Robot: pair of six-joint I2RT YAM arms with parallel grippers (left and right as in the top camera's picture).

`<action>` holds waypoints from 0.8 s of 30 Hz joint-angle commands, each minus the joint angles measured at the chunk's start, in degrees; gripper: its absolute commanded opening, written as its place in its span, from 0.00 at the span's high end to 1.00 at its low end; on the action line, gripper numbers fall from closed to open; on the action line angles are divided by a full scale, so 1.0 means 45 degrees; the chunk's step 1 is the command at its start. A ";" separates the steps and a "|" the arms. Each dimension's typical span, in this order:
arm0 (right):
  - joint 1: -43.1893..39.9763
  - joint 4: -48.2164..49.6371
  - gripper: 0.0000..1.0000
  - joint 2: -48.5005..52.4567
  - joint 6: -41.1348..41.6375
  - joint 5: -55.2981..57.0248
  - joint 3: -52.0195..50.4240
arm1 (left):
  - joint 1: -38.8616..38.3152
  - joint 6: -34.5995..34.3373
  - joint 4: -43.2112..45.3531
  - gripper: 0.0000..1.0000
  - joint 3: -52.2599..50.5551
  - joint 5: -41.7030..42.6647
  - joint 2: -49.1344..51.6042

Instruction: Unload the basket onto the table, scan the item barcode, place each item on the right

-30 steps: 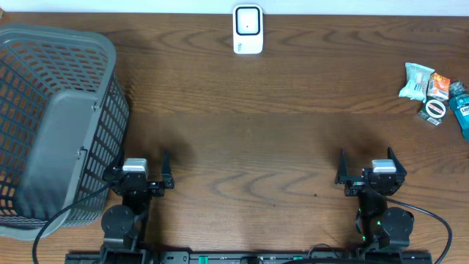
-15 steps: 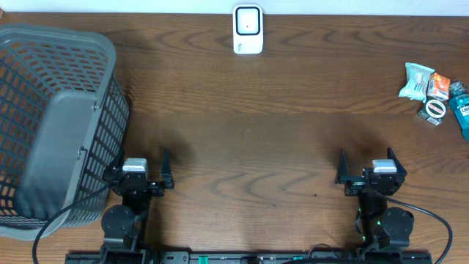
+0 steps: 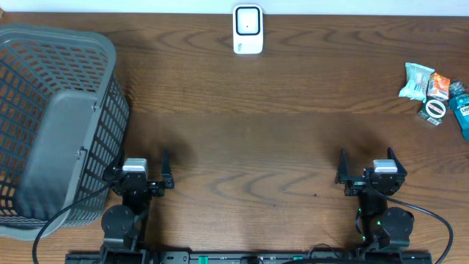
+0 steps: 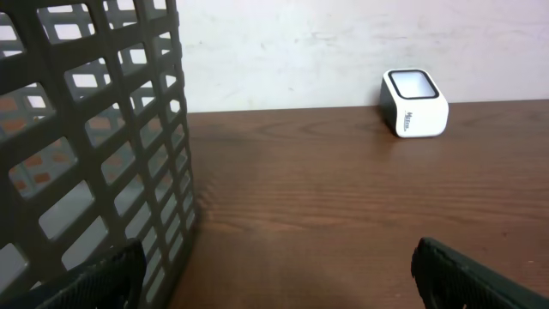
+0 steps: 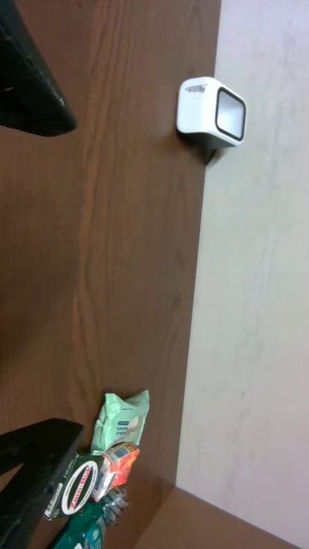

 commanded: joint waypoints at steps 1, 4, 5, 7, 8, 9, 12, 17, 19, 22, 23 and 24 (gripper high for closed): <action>0.0019 -0.0053 0.01 -0.0097 0.0146 0.0112 -0.0015 | 0.0068 -0.0063 -0.0457 0.02 -0.0262 0.0015 -0.0136; 0.0019 -0.0053 0.01 -0.0097 0.0146 0.0112 -0.0015 | 0.0102 -0.0063 -0.0457 0.02 -0.0262 0.0015 -0.0136; 0.0019 -0.0053 0.01 -0.0097 0.0146 0.0112 -0.0015 | 0.0155 -0.0063 -0.0457 0.02 -0.0262 0.0015 -0.0136; 0.0019 -0.0053 0.01 -0.0097 0.0146 0.0112 -0.0015 | 0.0189 -0.0063 -0.0457 0.02 -0.0262 0.0015 -0.0136; 0.0019 -0.0053 0.01 -0.0097 0.0146 0.0112 -0.0015 | 0.0185 -0.0063 -0.0457 0.02 -0.0262 0.0015 -0.0136; 0.0019 -0.0053 0.01 -0.0097 0.0146 0.0112 -0.0015 | 0.0185 -0.0063 -0.0457 0.02 -0.0262 0.0015 -0.0131; 0.0019 -0.0053 0.01 -0.0092 0.0146 0.0112 -0.0015 | 0.0185 -0.0063 -0.0457 0.02 -0.0262 0.0015 -0.0112; 0.0019 -0.0053 0.01 -0.0092 0.0146 0.0112 -0.0015 | 0.0185 -0.0063 -0.0457 0.02 -0.0262 0.0015 -0.0107; 0.0019 -0.0053 0.01 -0.0092 0.0146 0.0112 -0.0015 | 0.0185 -0.0063 -0.0457 0.02 -0.0262 0.0015 -0.0107; 0.0019 -0.0053 0.01 -0.0092 0.0151 0.0112 -0.0015 | 0.0185 -0.0063 -0.0457 0.02 -0.0262 0.0015 -0.0107; 0.0019 -0.0053 0.01 -0.0092 0.0146 0.0112 -0.0015 | 0.0185 -0.0063 -0.0457 0.02 -0.0262 0.0015 -0.0107; 0.0019 -0.0053 0.01 -0.0092 0.0151 0.0112 -0.0015 | 0.0185 -0.0063 -0.0457 0.02 -0.0262 0.0015 -0.0107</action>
